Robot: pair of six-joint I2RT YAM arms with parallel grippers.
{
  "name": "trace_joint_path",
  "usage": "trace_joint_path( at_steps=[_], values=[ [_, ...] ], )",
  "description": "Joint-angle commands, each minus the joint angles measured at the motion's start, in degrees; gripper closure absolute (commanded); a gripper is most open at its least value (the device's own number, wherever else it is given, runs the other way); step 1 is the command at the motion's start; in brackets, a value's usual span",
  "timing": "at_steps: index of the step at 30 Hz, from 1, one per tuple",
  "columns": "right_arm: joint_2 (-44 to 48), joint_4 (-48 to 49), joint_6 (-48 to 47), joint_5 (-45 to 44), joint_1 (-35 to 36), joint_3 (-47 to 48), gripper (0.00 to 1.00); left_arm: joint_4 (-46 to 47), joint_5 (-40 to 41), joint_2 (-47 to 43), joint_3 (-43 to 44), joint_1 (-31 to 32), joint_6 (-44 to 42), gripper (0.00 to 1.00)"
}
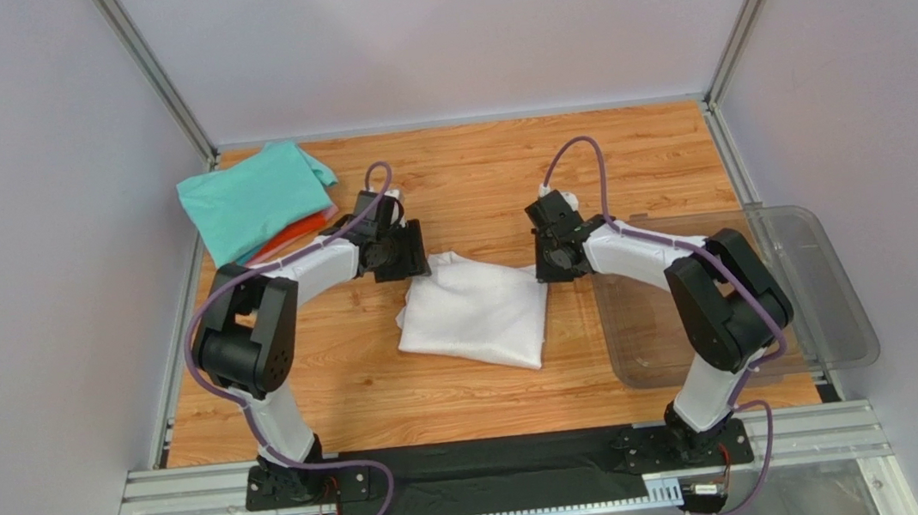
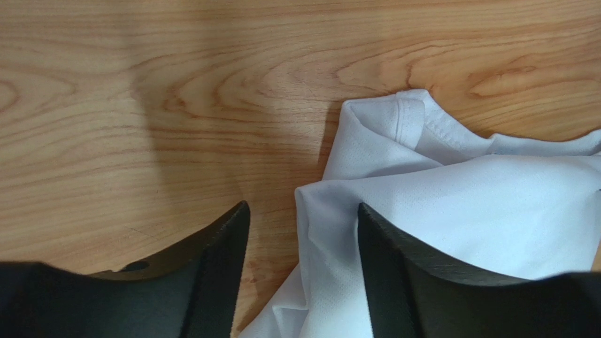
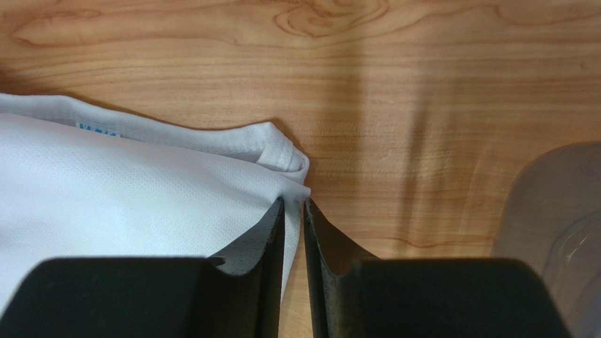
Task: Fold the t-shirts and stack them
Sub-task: Fold the tshirt
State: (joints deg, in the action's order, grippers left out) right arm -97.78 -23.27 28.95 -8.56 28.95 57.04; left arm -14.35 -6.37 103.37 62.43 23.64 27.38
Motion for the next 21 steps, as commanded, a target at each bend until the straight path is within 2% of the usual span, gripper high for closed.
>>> trace_joint_path(
  at_steps=[1,3,7,9,11,12,18,21],
  values=[
    [-0.66,0.86,-0.56,-0.76,-0.47,2.38,0.78,0.11,-1.01,-0.54,2.34,0.0,-1.45,0.34],
    [0.21,0.77,-0.91,0.9,-0.47,2.73,0.71,-0.24,-1.97,-1.5,2.08,-0.08,-1.62,0.26],
    [4.68,-0.28,-2.49,4.51,-0.3,3.96,0.55,-0.07,-3.56,-5.01,-0.55,-0.08,-1.54,0.18],
    [6.8,-1.86,-3.63,6.18,-0.04,5.1,0.54,-0.41,-2.95,-8.25,-2.13,0.0,-1.1,0.02],
    [10.66,-3.53,-4.69,6.88,1.19,5.98,0.24,-1.03,-1.37,-10.63,-3.1,-0.08,-0.66,0.0],
    [11.98,-4.06,-5.56,7.06,1.72,6.33,0.0,-2.42,-0.84,-13.08,-3.72,-0.08,-0.57,0.0],
    [25.86,-7.14,-5.4,5.31,6.03,6.86,0.0,-5.25,2.15,-26.54,-8.9,-0.08,0.49,0.0],
    [35.69,-7.58,-4.08,5.83,8.31,4.67,0.0,-6.13,1.54,-30.94,-9.35,-0.08,-0.04,0.0]
  ],
)
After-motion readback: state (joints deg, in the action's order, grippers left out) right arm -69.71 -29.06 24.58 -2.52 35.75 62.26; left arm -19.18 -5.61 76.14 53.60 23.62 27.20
